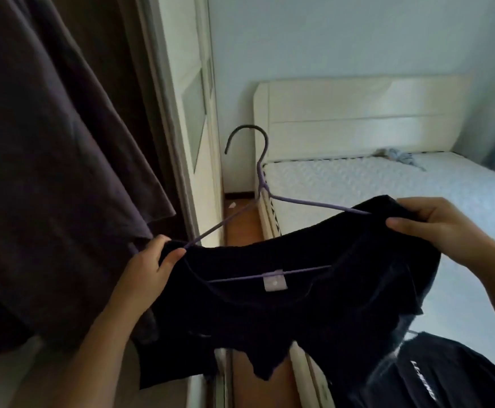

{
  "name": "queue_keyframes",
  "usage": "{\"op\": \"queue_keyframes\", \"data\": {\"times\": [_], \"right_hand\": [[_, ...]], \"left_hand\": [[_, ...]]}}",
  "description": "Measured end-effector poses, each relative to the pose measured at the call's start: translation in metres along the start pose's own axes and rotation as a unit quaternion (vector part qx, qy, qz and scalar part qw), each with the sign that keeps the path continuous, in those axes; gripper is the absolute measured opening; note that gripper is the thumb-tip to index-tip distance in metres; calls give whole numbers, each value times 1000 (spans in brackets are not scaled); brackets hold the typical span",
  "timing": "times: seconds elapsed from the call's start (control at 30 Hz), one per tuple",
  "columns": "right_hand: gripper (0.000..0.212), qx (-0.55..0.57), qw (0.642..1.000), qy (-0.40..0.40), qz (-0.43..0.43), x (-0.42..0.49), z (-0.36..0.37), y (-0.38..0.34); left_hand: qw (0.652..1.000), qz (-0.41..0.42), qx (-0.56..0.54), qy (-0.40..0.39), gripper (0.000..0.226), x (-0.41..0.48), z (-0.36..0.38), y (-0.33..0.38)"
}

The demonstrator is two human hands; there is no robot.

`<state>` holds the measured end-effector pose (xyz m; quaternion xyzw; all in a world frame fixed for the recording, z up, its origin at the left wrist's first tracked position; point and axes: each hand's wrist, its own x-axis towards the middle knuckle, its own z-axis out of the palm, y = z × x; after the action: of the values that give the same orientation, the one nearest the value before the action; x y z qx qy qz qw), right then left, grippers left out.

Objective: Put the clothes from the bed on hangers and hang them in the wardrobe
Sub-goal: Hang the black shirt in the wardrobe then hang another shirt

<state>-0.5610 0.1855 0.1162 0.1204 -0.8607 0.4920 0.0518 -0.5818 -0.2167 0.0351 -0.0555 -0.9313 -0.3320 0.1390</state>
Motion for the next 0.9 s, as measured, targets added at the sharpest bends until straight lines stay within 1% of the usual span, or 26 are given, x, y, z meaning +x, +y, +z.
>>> {"op": "queue_keyframes", "data": {"times": [0.03, 0.07, 0.1, 0.13, 0.17, 0.23, 0.27, 0.3, 0.33, 0.37, 0.43, 0.47, 0.5, 0.57, 0.67, 0.7, 0.77, 0.83, 0.9], "right_hand": [[76, -32, 999, 7, 14, -13, -3, 6], [65, -58, 998, 12, 32, -26, -7, 13], [48, -79, 995, 21, 58, -39, -11, 21], [36, -103, 990, 31, 89, -53, -16, 28], [39, -125, 985, 38, 115, -68, -21, 36], [77, -164, 971, 48, 166, -98, -28, 51], [91, -168, 964, 60, 195, -114, -31, 58], [96, -167, 959, 74, 218, -132, -33, 65], [93, -166, 954, 81, 237, -149, -35, 72], [80, -164, 949, 86, 255, -165, -35, 77], [36, -172, 931, 103, 304, -199, -36, 88], [18, -174, 925, 106, 321, -218, -38, 92], [15, -173, 920, 108, 334, -239, -40, 96], [21, -172, 905, 120, 371, -285, -45, 101], [13, -137, 878, 179, 422, -364, -53, 101], [14, -122, 870, 202, 432, -392, -55, 103], [15, -105, 853, 230, 456, -448, -62, 106], [12, -100, 838, 250, 476, -506, -72, 110], [14, -97, 823, 269, 491, -561, -82, 112]], "left_hand": [[1000, 7, -12, -25, 27, -1, 14, 3], [999, 14, -22, -48, 22, -3, 27, 8], [997, 22, -32, -68, 21, -5, 39, 13], [995, 32, -43, -86, 23, -7, 51, 19], [992, 43, -53, -103, 25, -8, 62, 25], [986, 69, -66, -138, 24, -12, 81, 38], [981, 83, -71, -159, 21, -15, 91, 44], [977, 95, -72, -178, 20, -18, 100, 50], [972, 103, -72, -199, 20, -21, 109, 56], [967, 105, -72, -220, 20, -25, 117, 62], [957, 109, -76, -259, 27, -34, 133, 77], [951, 109, -81, -279, 30, -39, 141, 86], [944, 111, -86, -300, 33, -46, 150, 96], [929, 104, -107, -340, 35, -65, 168, 119], [910, 80, -145, -381, 37, -103, 200, 158], [902, 75, -152, -398, 34, -117, 212, 173], [884, 73, -154, -434, 21, -150, 235, 203], [868, 94, -148, -465, 14, -186, 256, 236], [859, 122, -140, -477, 11, -224, 274, 269]]}}
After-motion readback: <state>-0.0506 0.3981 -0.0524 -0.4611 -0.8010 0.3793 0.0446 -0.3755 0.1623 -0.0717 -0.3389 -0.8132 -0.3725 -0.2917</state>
